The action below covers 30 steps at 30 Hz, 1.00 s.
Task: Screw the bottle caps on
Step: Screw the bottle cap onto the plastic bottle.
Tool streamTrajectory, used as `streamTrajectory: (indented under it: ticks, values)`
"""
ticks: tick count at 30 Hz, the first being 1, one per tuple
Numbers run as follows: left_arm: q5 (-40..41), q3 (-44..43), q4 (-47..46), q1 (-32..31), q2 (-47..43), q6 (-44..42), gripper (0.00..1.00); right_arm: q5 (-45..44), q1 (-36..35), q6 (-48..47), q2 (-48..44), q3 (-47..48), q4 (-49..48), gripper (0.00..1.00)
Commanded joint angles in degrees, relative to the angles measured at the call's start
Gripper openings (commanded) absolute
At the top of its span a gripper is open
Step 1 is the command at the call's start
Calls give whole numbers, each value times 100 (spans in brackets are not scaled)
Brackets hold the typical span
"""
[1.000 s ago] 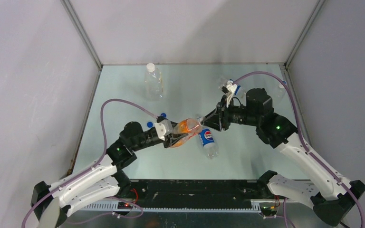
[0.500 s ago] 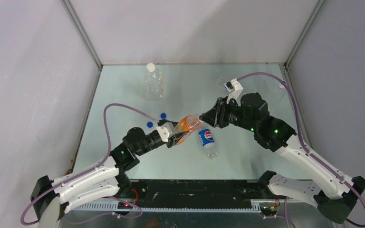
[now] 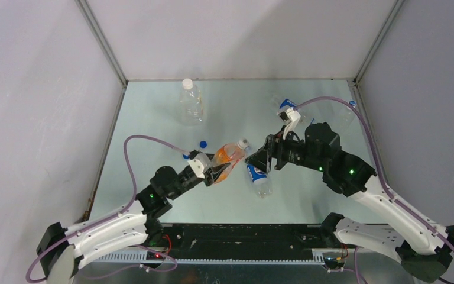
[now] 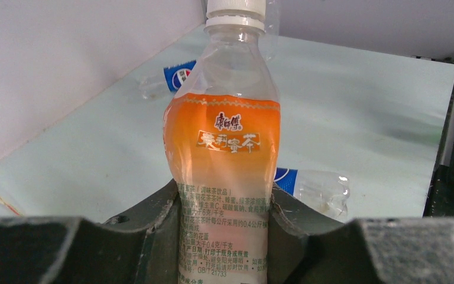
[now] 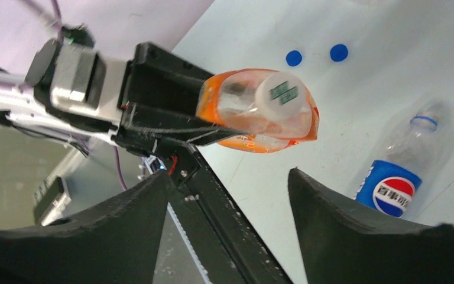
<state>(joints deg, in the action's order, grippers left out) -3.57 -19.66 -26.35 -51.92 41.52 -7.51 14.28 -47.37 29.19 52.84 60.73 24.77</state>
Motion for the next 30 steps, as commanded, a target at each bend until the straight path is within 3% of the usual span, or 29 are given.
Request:
streamTrajectory:
  ticks: [1, 4, 10, 15, 19, 30]
  values:
    - [-342, -66, 23, 337, -96, 451, 0, 498, 90, -1012, -304, 23, 28, 78]
    - [-1260, -258, 408, 738, -116, 646, 0, 979, 169, -2166, -514, 19, 106, 85]
    - [-3134, -730, 1016, 1321, 53, 956, 0, 1429, 304, -4229, -685, 22, 318, 84]
    - [-4031, -997, 1107, 1438, 201, 1013, 0, 2918, 829, -5286, -670, 24, 422, 82]
    - [-4542, -1224, 1337, 1440, 322, 874, 0, 3405, 1070, -5559, -592, 23, 371, 76]
    - [-4910, -1765, 2059, 1443, 564, 363, 0, 3795, 1088, -5618, -300, 33, 93, 62]
